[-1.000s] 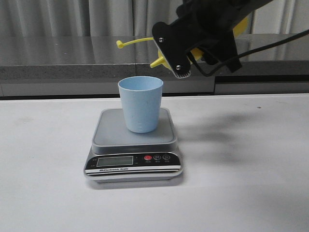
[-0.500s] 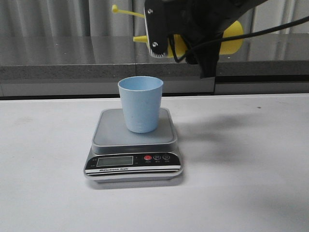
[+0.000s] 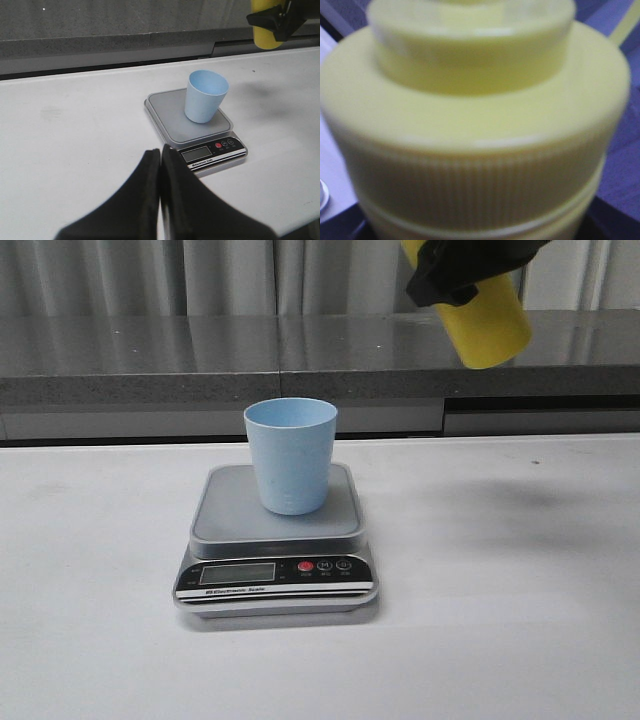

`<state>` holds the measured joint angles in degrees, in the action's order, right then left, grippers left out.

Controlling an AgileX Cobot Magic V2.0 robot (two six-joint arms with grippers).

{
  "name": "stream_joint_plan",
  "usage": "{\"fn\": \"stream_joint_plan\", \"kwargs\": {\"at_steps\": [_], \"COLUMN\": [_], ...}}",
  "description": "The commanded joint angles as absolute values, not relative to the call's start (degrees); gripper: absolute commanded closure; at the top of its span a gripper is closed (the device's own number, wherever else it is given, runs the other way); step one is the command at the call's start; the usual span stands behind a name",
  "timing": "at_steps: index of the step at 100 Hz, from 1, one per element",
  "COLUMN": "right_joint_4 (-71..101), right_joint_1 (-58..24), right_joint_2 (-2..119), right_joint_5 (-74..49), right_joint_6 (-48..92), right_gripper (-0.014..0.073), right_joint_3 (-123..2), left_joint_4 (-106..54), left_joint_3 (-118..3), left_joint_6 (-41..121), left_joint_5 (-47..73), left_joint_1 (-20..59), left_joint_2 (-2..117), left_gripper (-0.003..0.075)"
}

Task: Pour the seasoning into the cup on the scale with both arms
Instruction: 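Turn the bottle upright with the right gripper and move it back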

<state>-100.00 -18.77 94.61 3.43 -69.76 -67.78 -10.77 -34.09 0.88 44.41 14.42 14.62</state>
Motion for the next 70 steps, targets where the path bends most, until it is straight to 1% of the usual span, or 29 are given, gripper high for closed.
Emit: {"fn": "stream_joint_plan", "kwargs": {"at_steps": [1, 20, 44, 62, 70], "right_joint_4": [-100.7, -100.6, -100.3, -95.7, -91.0], "right_joint_1": [-15.8, -11.1, -10.4, -10.4, -10.1], "right_joint_2": [91.0, 90.7, 90.7, 90.6, 90.6], "right_joint_5": [8.4, 16.0, 16.6, 17.4, 17.4], "right_joint_6": [-74.9, -78.5, -78.5, -78.5, -74.2], "right_gripper": [0.0654, 0.0654, 0.0654, 0.0654, 0.0654], "right_joint_3": [-69.6, -69.6, -69.5, -67.1, -64.6], "left_joint_4": [-11.6, -11.6, -11.6, -11.6, -11.6], "left_joint_3": [-35.4, -35.4, -35.4, -35.4, -35.4], "left_joint_6": [0.6, 0.6, 0.6, 0.6, 0.6], "left_joint_5": [40.2, 40.2, 40.2, 40.2, 40.2], "left_joint_1": [14.3, 14.3, 14.3, 14.3, 14.3], "left_joint_2": [15.3, 15.3, 15.3, 15.3, 15.3], "left_gripper": [0.0740, 0.0740, 0.0740, 0.0740, 0.0740]}}
